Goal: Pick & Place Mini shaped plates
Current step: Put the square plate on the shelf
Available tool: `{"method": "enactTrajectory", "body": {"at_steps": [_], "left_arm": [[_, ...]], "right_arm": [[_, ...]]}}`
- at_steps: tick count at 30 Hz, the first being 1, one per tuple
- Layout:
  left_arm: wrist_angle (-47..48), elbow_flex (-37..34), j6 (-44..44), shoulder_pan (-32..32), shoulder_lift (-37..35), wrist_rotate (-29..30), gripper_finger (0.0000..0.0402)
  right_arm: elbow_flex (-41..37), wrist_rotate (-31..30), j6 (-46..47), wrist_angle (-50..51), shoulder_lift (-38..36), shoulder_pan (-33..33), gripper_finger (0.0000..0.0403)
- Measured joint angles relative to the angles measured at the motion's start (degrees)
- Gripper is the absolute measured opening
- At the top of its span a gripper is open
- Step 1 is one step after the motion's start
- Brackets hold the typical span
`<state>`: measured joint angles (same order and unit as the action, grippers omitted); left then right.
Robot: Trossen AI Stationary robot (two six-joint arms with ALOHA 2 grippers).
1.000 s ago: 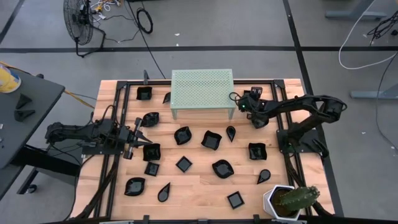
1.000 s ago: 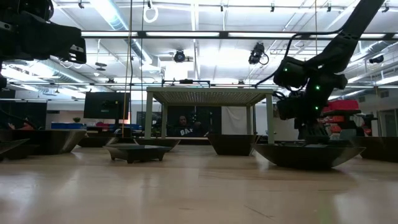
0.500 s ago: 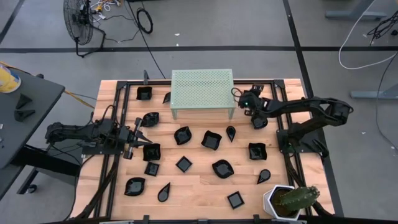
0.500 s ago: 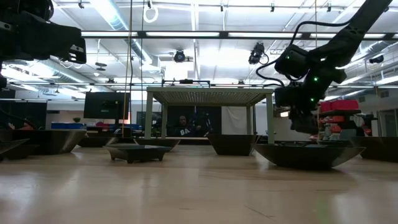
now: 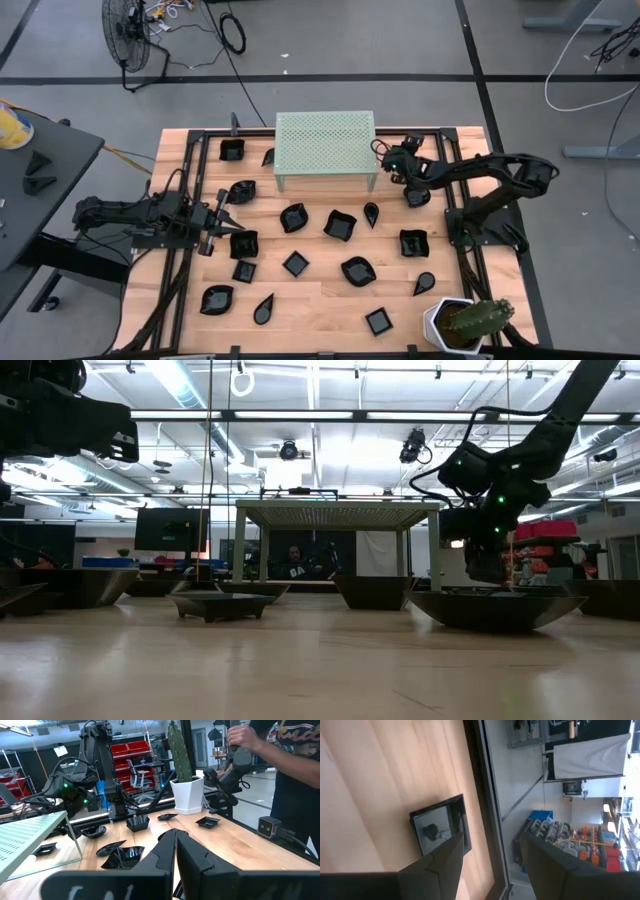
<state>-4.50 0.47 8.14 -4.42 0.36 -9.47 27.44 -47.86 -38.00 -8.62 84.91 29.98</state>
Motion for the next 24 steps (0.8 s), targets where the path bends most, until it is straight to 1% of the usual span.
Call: {"method": "enactTrajectory", "body": {"at_steps": [6, 12, 24], "left_arm": [[0.0, 0.0, 0.0, 0.0, 0.0, 0.0, 0.0023], [0.0, 0.0, 0.0, 0.0, 0.0, 0.0, 0.0023], [0.0, 0.0, 0.0, 0.0, 0.0, 0.0, 0.0023]], "right_arm": [[0.0, 0.0, 0.0, -1.9, 2.0, 0.0, 0.0201], [0.0, 2.4, 0.0, -1.5, 3.5, 0.1, 0.0201], [0.0, 1.8, -1.7, -1.2, 4.0, 0.8, 0.0201]]}}
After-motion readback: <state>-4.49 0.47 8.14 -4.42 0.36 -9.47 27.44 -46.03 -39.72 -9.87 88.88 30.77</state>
